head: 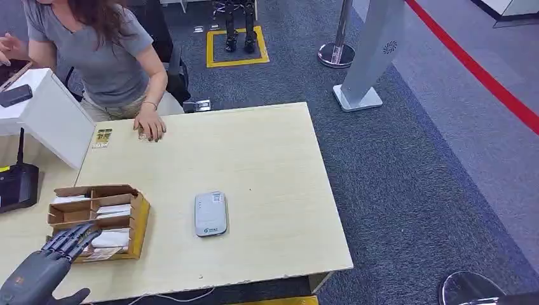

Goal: Pass the card to the sensor for recognition and then transmit it.

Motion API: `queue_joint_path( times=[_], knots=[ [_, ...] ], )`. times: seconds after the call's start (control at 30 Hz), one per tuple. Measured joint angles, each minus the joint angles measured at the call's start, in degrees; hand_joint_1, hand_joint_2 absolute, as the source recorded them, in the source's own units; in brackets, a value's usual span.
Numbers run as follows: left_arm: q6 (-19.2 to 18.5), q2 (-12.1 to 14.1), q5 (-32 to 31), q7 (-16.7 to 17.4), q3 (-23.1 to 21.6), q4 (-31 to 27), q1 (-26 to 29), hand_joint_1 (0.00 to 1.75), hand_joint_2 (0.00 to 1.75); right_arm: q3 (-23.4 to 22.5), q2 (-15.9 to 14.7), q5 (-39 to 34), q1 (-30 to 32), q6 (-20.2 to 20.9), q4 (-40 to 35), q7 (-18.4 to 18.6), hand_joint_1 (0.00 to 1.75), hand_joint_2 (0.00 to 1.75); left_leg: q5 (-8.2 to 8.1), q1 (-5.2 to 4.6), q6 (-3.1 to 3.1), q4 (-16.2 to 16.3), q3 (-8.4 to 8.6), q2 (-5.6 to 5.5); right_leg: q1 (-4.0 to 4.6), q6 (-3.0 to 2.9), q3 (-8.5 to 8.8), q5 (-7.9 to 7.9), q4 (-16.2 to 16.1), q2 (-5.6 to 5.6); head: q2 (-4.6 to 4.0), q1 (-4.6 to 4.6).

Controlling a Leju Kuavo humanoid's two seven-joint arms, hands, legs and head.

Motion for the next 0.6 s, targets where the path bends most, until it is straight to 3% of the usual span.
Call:
queue_joint_path(
  times=[0.13,0.27,0.4,0.6],
  knots=[
    [0.63,0.66,-3.4,0.87,-0.46,-0.28,0.01,0.0,1.75,-0.04,-0.11,0.17,0.0,0.0,-0.02,-0.04,0.0,1.75,0.0,0.0,0.0,0.0,0.0,0.0,0.0,0.0,0.01,0.0,0.0,0.0,0.0,0.0],
    [3.75,0.09,-10.45,2.77,-2.38,-0.31,-0.38,0.0,1.75,-0.07,-0.11,0.5,0.0,-0.02,-0.02,-0.2,0.0,1.75,0.0,0.0,0.0,0.0,0.0,0.0,-0.01,0.0,0.01,0.0,0.0,0.0,-0.02,0.0],
    [8.41,-1.97,-19.42,5.94,-5.15,0.48,-1.65,0.0,1.75,-0.11,-0.11,1.07,-0.01,-0.04,-0.02,-0.22,0.0,1.75,-0.01,-0.03,0.01,0.0,0.0,-0.01,-0.01,0.0,0.01,0.0,-0.01,-0.01,0.0,0.0],
    [11.15,-4.9,-23.98,8.48,-8.79,2.52,-2.68,0.0,1.75,-0.42,-0.17,1.51,0.0,-0.07,-0.04,-0.22,0.0,1.75,-0.01,-0.03,0.01,0.01,0.0,0.0,-0.01,0.0,0.0,0.0,-0.03,0.0,0.0,0.0]
  ],
)
